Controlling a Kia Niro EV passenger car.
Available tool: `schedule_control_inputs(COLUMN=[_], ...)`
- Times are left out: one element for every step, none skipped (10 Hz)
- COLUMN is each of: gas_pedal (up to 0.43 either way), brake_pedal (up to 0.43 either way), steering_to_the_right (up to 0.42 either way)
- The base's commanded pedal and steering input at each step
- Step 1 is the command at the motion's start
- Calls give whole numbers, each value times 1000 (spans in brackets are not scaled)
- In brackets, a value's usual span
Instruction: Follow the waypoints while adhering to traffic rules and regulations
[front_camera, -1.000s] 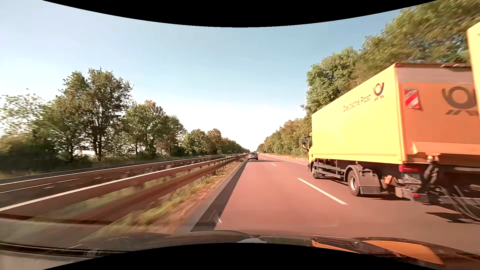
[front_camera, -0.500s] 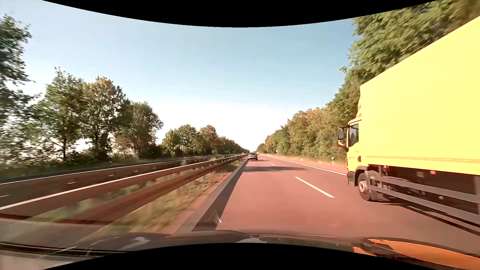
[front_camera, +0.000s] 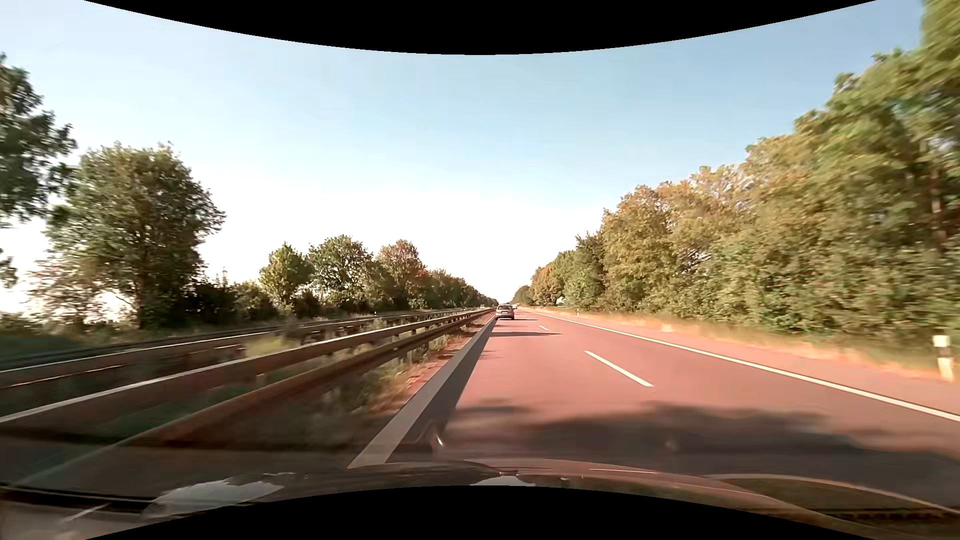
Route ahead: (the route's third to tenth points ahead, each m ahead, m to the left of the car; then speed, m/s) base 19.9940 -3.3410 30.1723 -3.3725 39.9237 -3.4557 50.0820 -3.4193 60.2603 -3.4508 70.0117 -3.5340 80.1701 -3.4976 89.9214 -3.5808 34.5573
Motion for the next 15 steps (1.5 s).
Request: schedule_control_inputs(gas_pedal=[339, 311, 299, 287, 280, 268, 268, 260, 260, 260, 260, 260, 260, 260, 260], brake_pedal=[6, 6, 6, 6, 6, 6, 6, 6, 6, 6, 6, 6, 6, 6, 6], steering_to_the_right=[1, 0, 1, 1, 1, 1, 1, 2, 2, 2, 3, 3, 3, 3, 3])
